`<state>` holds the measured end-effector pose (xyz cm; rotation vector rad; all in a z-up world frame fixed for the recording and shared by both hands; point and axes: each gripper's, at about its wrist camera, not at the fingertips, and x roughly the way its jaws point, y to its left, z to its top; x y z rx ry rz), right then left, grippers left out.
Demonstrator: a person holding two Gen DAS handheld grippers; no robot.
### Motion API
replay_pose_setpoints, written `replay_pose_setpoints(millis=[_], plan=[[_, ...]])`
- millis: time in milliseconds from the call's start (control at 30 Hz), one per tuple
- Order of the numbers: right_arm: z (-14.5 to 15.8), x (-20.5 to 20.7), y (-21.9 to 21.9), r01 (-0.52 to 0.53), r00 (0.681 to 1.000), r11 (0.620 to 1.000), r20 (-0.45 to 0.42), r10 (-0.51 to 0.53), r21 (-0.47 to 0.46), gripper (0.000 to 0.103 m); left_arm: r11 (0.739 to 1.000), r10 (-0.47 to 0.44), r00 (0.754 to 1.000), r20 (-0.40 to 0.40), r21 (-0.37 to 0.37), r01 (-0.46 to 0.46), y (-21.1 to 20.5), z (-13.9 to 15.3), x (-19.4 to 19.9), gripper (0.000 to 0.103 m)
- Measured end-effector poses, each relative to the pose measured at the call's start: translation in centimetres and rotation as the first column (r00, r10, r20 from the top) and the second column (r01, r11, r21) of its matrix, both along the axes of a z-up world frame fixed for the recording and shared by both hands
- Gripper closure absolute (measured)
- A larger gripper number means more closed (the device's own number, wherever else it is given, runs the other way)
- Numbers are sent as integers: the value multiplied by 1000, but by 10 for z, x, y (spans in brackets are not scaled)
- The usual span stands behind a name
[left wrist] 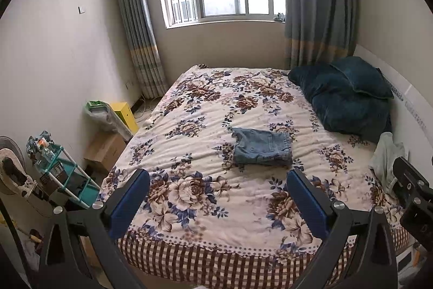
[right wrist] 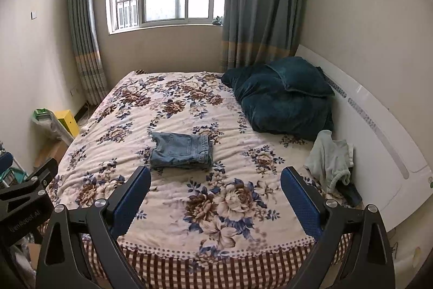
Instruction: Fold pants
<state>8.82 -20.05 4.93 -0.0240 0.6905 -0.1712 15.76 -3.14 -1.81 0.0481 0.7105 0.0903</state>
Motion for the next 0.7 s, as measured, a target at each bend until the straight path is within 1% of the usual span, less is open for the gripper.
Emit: replay_pose_setpoints(millis=[200, 700], plan=[[-1, 3, 2, -12, 1000, 1000, 0, 12, 5, 4, 1000, 5, 1000, 9, 4, -5, 3, 1, 2, 0], [-6, 11, 2, -24, 999, 999, -24, 24, 25, 4, 1000, -4, 1000, -3, 2, 4, 2, -2, 2, 0]])
